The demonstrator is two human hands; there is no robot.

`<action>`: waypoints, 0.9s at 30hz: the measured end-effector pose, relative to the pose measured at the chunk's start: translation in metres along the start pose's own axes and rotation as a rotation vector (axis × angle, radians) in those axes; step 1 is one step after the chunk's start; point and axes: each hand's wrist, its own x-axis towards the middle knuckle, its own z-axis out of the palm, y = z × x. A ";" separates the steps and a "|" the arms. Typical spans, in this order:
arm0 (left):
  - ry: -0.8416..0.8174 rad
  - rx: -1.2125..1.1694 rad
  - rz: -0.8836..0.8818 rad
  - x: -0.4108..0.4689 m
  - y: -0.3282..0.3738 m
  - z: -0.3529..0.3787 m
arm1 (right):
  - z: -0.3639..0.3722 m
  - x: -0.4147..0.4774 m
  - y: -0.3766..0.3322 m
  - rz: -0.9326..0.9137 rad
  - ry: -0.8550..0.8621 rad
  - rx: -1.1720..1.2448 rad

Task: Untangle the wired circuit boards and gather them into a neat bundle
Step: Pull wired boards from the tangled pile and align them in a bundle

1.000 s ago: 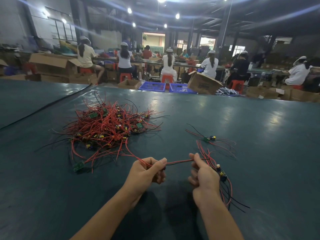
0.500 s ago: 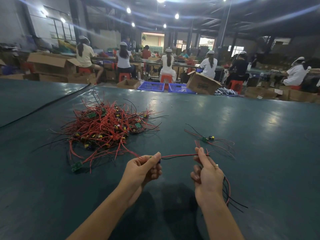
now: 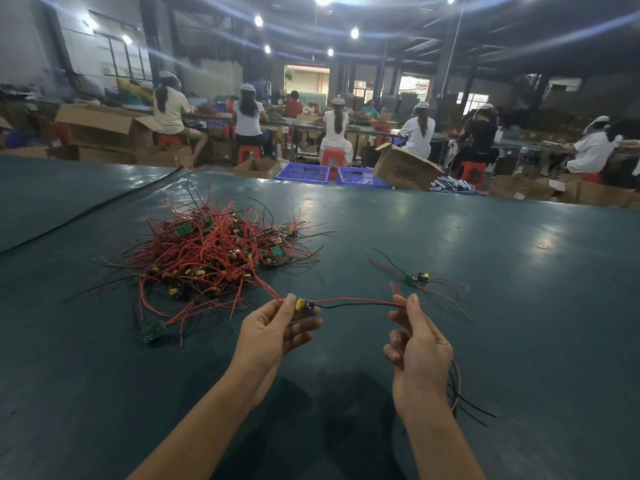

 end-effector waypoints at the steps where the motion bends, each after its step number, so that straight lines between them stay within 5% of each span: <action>1: 0.013 -0.053 -0.005 0.001 0.002 -0.001 | -0.001 0.001 -0.001 0.016 0.006 0.023; 10: 0.031 -0.385 -0.226 0.001 0.017 -0.007 | 0.001 -0.002 0.005 0.204 -0.191 -0.030; 18: -0.201 -0.018 -0.390 -0.006 0.005 0.000 | 0.020 -0.030 0.029 0.173 -0.448 -0.319; 27: -0.322 0.133 -0.392 -0.011 -0.002 0.000 | 0.023 -0.031 0.032 0.130 -0.353 -0.238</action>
